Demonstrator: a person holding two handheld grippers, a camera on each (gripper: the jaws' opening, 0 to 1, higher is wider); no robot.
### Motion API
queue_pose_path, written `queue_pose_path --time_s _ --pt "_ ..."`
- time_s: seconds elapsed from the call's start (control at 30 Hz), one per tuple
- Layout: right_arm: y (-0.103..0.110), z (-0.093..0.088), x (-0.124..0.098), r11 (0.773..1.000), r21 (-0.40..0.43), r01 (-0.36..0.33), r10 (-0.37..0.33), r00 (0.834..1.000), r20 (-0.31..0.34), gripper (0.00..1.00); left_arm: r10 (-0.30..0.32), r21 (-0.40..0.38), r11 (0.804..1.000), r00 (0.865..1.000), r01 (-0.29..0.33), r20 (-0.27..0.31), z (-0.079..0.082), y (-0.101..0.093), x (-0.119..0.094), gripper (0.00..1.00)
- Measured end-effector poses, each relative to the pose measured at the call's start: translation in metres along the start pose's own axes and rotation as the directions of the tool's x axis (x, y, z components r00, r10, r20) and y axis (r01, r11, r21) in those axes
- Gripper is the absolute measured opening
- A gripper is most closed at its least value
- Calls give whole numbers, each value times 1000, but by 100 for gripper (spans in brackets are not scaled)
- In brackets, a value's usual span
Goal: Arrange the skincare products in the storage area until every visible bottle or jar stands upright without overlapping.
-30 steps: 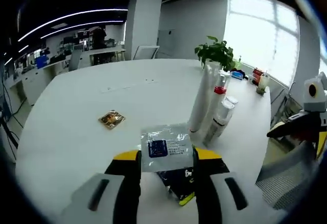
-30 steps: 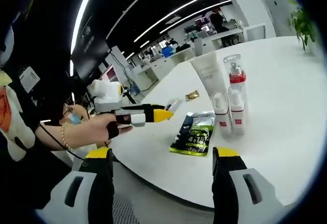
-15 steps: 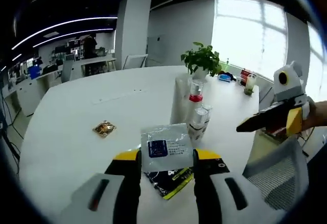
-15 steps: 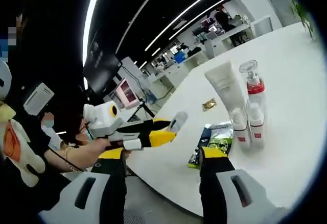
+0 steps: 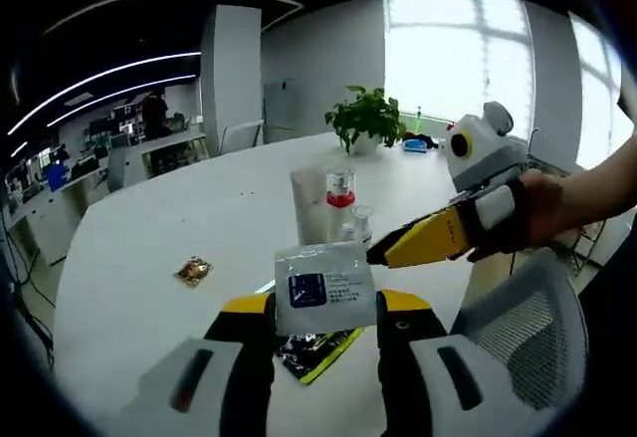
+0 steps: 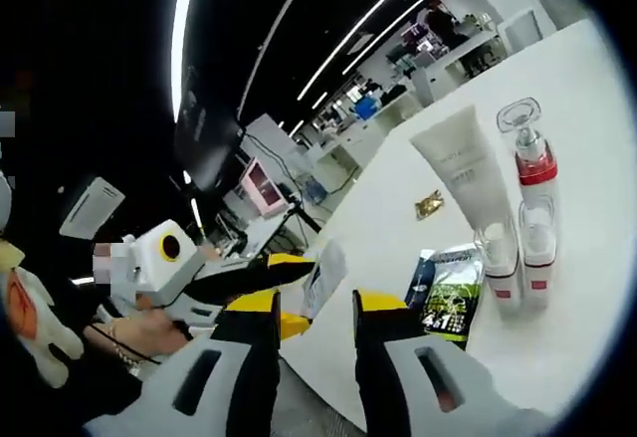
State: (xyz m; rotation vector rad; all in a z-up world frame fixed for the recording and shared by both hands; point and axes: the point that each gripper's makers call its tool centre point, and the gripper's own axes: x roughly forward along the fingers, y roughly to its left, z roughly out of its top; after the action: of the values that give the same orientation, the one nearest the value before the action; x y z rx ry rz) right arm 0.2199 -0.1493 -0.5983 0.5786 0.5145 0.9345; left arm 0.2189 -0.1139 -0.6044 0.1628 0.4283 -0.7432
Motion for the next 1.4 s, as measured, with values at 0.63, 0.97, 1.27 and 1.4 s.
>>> queue_pose_path --time_s 0.63,0.97,1.27,1.4 --pt "-1 13 -22 998 -18 -57 57 998 36 1 -22 -26 999 1000 22 -8 4 -29 7 35" --pt "18 24 -31 991 31 -130 127 990 67 1 -210 -488 812 941 320 266 21 -36 -15 31" --pt "29 21 -15 990 68 -126 121 989 83 1 -220 -542 756 922 368 318 19 1 -37 3" --pt "30 19 1 989 91 -114 105 989 104 1 -241 -537 762 928 361 282 7 8 -40 1"
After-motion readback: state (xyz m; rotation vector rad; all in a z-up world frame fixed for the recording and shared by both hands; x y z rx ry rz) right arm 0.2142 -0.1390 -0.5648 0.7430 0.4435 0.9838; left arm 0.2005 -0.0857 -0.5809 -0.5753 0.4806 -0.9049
